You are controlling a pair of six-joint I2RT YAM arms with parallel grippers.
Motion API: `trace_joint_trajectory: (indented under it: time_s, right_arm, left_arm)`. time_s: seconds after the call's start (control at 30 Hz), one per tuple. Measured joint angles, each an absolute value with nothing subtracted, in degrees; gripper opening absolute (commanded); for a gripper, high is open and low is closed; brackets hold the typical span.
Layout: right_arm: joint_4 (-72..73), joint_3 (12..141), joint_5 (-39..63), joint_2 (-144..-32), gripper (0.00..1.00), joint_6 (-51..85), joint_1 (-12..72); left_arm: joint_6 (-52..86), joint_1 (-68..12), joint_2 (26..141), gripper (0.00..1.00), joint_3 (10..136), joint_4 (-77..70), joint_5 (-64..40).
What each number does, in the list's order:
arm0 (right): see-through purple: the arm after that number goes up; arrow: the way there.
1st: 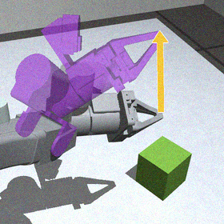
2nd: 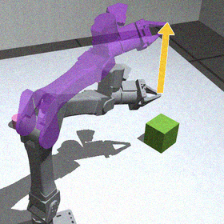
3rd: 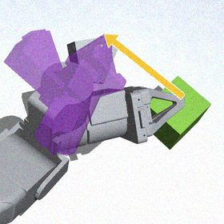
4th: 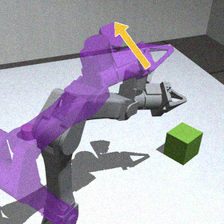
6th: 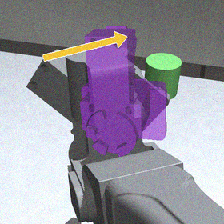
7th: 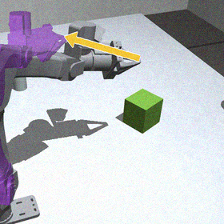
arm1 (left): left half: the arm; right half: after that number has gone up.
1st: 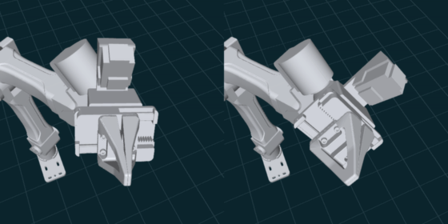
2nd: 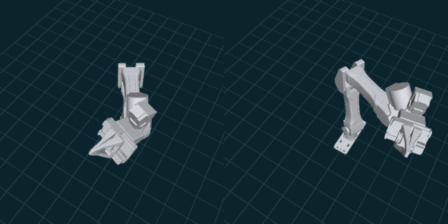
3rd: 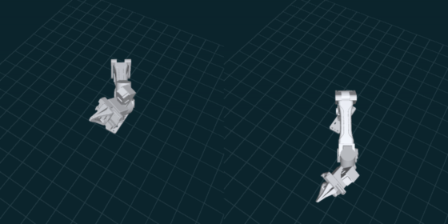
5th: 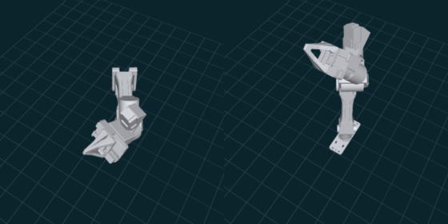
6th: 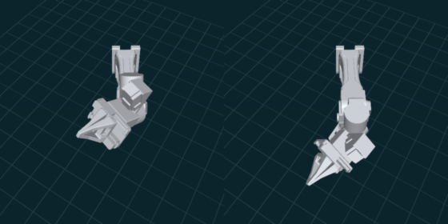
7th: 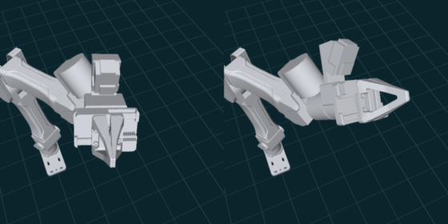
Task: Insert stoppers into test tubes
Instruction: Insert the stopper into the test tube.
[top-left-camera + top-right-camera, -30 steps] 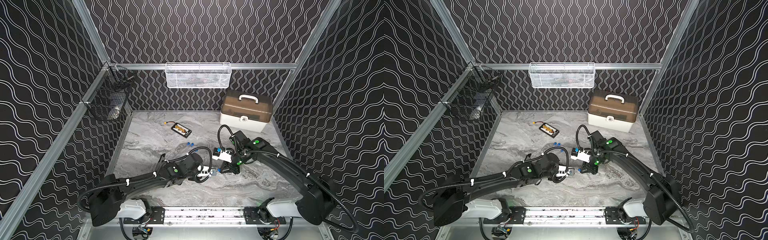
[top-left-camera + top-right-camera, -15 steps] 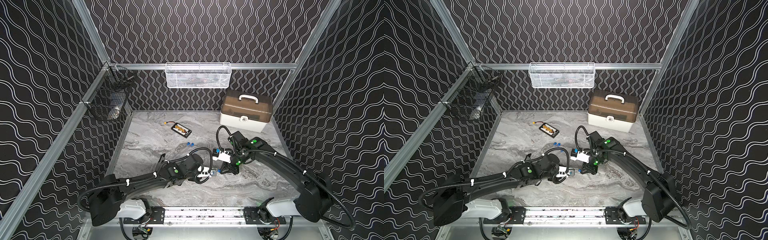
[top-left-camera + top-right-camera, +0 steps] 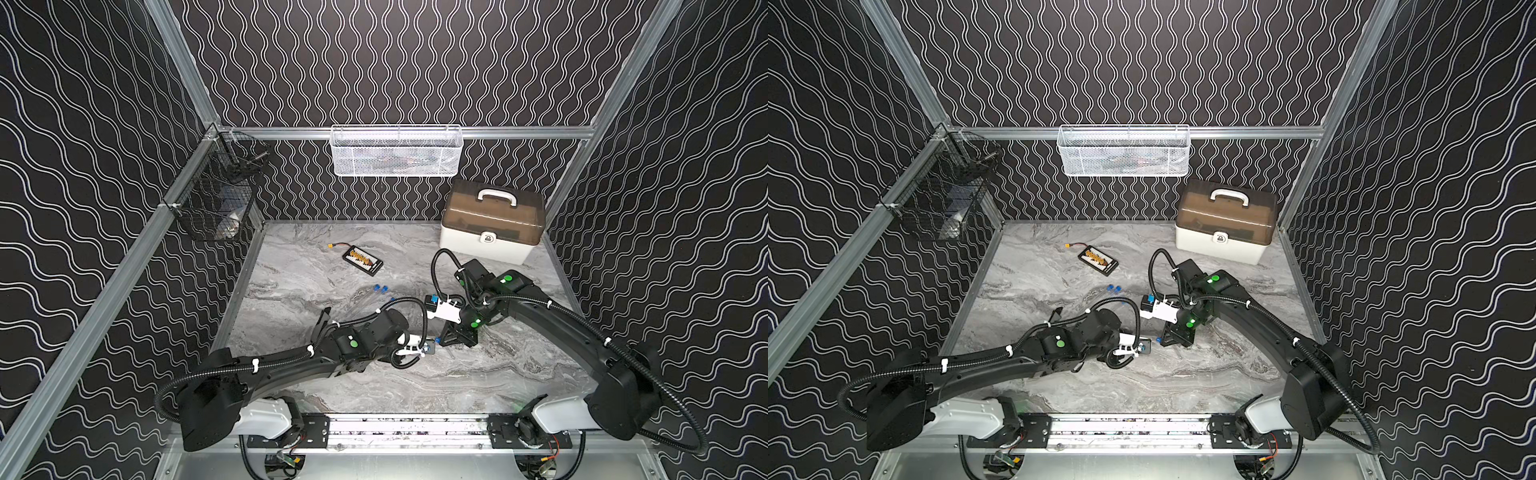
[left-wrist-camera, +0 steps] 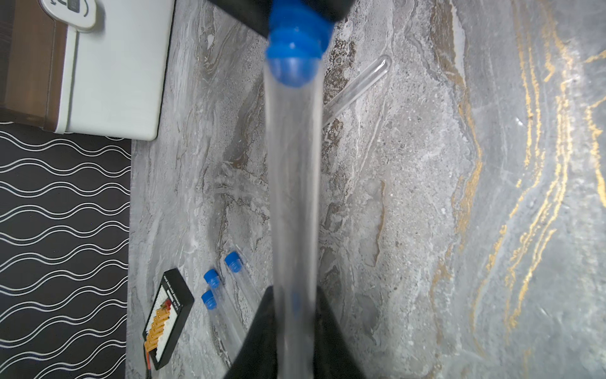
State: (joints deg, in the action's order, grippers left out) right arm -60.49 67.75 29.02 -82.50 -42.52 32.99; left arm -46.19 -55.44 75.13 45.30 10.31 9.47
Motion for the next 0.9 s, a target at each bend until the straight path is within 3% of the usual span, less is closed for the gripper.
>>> trace_joint_trajectory:
  time_s: [0.2,0.9]
  right_arm:
    - [-63.75,69.71,29.26,-84.31,0.0,-42.65,33.06]
    - [-66.06,72.69,32.69,-84.31,0.0,-35.0,33.47]
  left_arm:
    - [-50.87,-57.84,74.32,0.0,46.24,11.35,13.76]
    - [-55.57,-60.58,72.62,0.0,49.36,15.59,18.7]
